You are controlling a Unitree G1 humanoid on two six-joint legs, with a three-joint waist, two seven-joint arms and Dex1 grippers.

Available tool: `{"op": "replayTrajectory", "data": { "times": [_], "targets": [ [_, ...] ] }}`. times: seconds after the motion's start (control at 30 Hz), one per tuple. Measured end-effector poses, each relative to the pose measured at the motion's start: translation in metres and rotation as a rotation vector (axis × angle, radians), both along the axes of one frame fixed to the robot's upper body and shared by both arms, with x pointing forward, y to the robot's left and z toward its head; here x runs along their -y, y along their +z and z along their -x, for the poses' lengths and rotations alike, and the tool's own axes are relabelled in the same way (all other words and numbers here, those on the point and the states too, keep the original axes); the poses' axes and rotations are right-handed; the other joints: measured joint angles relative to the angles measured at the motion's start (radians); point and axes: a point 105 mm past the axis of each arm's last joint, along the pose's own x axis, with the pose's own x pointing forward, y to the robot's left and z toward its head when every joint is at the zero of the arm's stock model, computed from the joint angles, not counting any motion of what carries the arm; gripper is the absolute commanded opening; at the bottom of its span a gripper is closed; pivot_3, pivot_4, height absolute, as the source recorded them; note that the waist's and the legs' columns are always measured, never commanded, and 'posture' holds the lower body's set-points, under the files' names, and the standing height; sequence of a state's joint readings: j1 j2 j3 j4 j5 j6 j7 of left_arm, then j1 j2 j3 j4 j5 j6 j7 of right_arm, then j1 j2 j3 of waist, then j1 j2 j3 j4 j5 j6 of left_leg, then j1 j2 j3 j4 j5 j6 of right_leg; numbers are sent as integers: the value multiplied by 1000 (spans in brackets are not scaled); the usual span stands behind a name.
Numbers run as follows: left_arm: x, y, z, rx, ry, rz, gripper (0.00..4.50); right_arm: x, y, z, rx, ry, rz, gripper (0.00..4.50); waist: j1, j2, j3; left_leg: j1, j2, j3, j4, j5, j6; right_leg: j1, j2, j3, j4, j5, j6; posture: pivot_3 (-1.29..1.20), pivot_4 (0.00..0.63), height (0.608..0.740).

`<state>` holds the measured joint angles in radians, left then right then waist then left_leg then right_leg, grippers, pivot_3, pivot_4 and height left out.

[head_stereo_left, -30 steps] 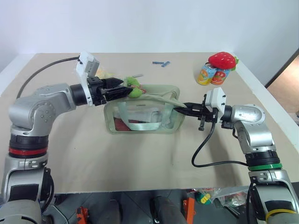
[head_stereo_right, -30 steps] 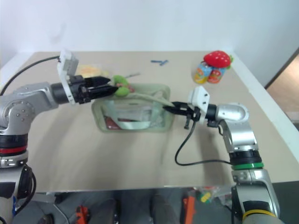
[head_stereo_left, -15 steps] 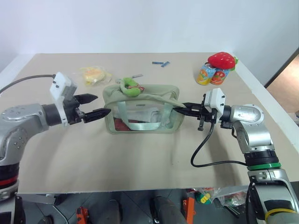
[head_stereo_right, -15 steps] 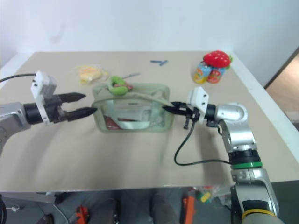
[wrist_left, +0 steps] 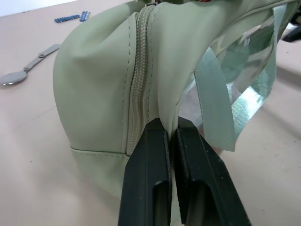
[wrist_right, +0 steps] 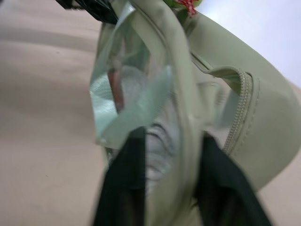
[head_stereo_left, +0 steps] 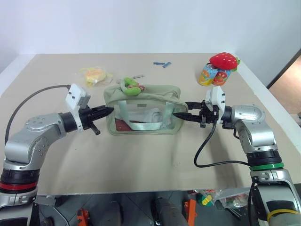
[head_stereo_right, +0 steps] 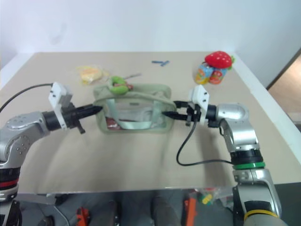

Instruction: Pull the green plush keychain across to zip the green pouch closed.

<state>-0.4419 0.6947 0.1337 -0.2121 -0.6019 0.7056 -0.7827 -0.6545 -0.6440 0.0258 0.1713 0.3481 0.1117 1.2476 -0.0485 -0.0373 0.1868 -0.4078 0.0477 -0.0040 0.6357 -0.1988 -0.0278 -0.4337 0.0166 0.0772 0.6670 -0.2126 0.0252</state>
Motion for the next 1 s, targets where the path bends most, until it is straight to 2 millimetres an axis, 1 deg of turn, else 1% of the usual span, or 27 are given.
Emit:
{"op": "replayTrajectory", "data": {
  "times": [0.13,0.17,0.2,0.3,0.33,0.37,0.4,0.47,0.63,0.67,0.7,0.77,0.8,0.83,0.87,1.0],
  "targets": [
    [1,-1,0,-3,-7,5,0,-8,18,10,40,31,41,4109,1,0,0,0,0,0,0,0,0,0,0,0,0,0,0,0,150,740],
    [2,-1,0,-4,-12,12,0,-15,29,14,70,56,45,4439,1,0,0,0,0,0,0,0,0,0,0,0,0,0,0,0,150,740],
    [2,-1,0,-3,-13,13,0,-17,32,15,79,63,46,4474,1,0,0,0,0,0,0,0,0,0,0,0,0,0,0,0,150,740],
    [8,-2,0,-7,-32,26,0,-38,63,23,162,123,32,4474,1,0,0,0,0,0,0,0,0,0,0,0,0,0,0,0,150,740],
    [10,-2,0,-7,-35,29,0,-40,68,23,176,127,29,4474,1,0,0,0,0,0,0,0,0,0,0,0,0,0,0,0,150,740],
    [11,-3,0,-9,-43,35,0,-49,76,22,213,134,22,4474,1,0,0,0,0,0,0,0,0,0,0,-1,0,0,0,0,150,740],
    [13,-2,0,-10,-49,38,0,-54,79,22,229,138,19,4474,1,0,0,0,0,0,0,0,0,0,0,-1,0,0,0,0,150,740],
    [18,-2,2,-21,-69,50,0,-70,82,15,262,139,0,4474,0,0,0,0,0,0,0,0,0,0,0,-1,0,0,0,0,150,740],
    [30,-2,4,-31,-108,71,0,-93,72,-7,287,116,15,4474,3,0,0,-3,0,0,0,0,0,-2,-1,-1,-1,0,0,0,150,740],
    [31,-2,4,-30,-108,71,0,-95,68,-11,290,110,25,4073,3,0,0,-4,0,0,0,0,0,-2,-1,-1,-1,0,0,0,150,740],
    [31,-2,4,-29,-109,70,0,-95,65,-13,289,106,30,3960,3,0,0,-5,0,0,0,0,0,-2,-1,-1,-1,0,0,0,150,740],
    [31,-1,5,-29,-109,71,0,-95,59,-17,283,99,43,3291,3,0,0,-6,-1,-1,0,0,0,-3,-2,-1,-1,0,0,0,150,740],
    [31,-1,5,-28,-108,70,0,-95,57,-19,280,98,45,3036,3,0,0,-6,-1,-1,0,0,0,-4,-2,-1,-1,0,0,0,150,740],
    [31,-1,4,-27,-107,70,0,-95,56,-19,279,100,45,2607,3,0,0,-6,-1,-1,0,0,0,-4,-2,-1,-1,0,0,0,150,740],
    [31,-1,4,-27,-105,70,0,-95,56,-19,279,105,47,2333,3,0,0,-6,-1,-1,0,0,0,-4,-2,-1,-1,0,0,0,150,740],
    [31,-1,4,-27,-98,69,0,-94,56,-19,280,107,48,922,3,0,0,-6,-1,-1,0,0,0,-4,-2,-2,-1,0,0,0,150,740]
  ]
}}
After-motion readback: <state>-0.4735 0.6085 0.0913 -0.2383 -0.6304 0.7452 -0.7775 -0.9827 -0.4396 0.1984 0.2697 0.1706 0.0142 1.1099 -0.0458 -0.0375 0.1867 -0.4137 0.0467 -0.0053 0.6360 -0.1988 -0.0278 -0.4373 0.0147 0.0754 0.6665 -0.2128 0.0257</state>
